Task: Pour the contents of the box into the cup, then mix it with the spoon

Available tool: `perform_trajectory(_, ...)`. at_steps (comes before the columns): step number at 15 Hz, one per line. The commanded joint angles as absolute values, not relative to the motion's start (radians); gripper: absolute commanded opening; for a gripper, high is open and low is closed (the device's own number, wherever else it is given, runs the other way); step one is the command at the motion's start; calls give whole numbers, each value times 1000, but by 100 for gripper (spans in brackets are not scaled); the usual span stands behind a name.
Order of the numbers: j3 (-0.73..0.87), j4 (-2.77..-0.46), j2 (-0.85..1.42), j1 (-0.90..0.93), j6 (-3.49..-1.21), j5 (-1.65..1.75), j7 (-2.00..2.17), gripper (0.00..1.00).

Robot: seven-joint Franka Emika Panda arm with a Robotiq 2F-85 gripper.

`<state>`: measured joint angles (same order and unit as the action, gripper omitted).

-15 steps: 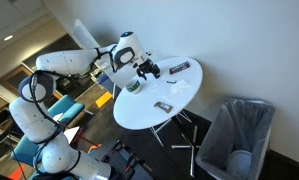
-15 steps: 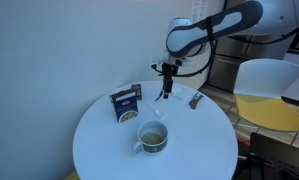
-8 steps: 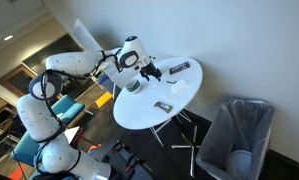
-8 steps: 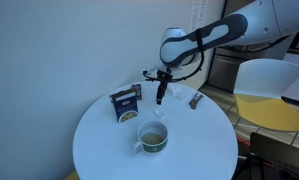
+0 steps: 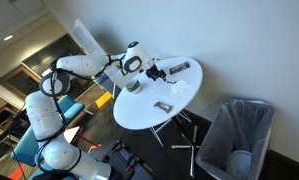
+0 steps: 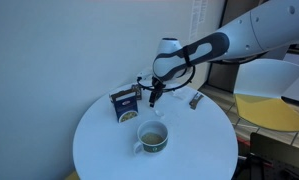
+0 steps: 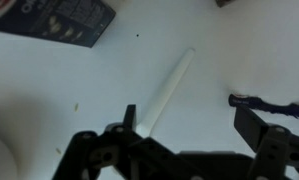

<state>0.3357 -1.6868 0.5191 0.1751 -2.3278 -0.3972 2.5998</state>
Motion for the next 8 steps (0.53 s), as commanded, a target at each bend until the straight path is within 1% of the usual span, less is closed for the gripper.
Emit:
perform_trajectory(1, 421, -1675, 560, 265, -2375, -467, 2600, 100)
perform_trajectory(6, 465, -1682, 569, 325, -2373, -503, 2600, 100)
perform_trajectory(7, 469, -1684, 567, 330, -2368, -505, 2600, 83)
perform_trajectory(8, 479, -1685, 567, 338, -2365, -507, 2600, 72)
